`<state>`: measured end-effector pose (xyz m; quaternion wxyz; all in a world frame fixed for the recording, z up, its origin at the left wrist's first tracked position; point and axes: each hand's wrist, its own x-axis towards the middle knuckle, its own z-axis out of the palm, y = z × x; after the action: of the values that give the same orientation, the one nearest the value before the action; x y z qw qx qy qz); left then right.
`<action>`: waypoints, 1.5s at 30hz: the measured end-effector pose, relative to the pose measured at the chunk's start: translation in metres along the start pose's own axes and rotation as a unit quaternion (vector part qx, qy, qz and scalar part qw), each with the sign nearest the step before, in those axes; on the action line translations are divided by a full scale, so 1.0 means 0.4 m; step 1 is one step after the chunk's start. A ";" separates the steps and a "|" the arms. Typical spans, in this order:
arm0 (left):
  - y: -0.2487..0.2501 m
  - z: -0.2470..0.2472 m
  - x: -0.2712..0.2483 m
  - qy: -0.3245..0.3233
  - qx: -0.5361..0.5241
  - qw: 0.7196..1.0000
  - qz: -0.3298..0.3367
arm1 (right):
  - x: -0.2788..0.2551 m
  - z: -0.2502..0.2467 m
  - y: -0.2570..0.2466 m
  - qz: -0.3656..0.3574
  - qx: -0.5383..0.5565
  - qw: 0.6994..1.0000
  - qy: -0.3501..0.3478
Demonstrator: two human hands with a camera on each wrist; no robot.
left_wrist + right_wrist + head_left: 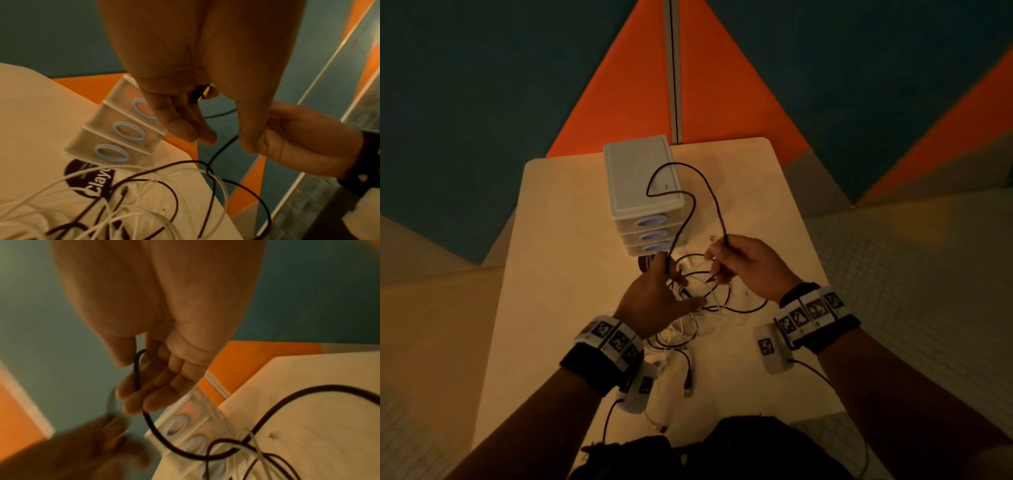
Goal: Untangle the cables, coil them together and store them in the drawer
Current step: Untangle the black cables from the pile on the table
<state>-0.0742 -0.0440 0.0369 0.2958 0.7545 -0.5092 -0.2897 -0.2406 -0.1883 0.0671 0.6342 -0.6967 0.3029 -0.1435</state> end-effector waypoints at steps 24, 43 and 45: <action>-0.058 0.056 -0.028 0.120 -0.399 0.893 -0.170 | -0.027 -0.022 0.150 0.269 -0.111 0.937 -0.196; -0.133 0.071 -0.069 0.090 -0.410 0.883 -0.211 | 0.001 0.009 0.143 0.171 -0.203 0.948 -0.178; -0.142 0.073 -0.085 0.089 -0.334 0.913 -0.217 | 0.005 -0.008 0.151 0.157 -0.208 0.955 -0.144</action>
<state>-0.0727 0.0010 -0.0199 0.5047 0.7261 -0.1780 -0.4317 -0.2552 -0.1927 0.0085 0.5263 -0.7704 0.3371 0.1255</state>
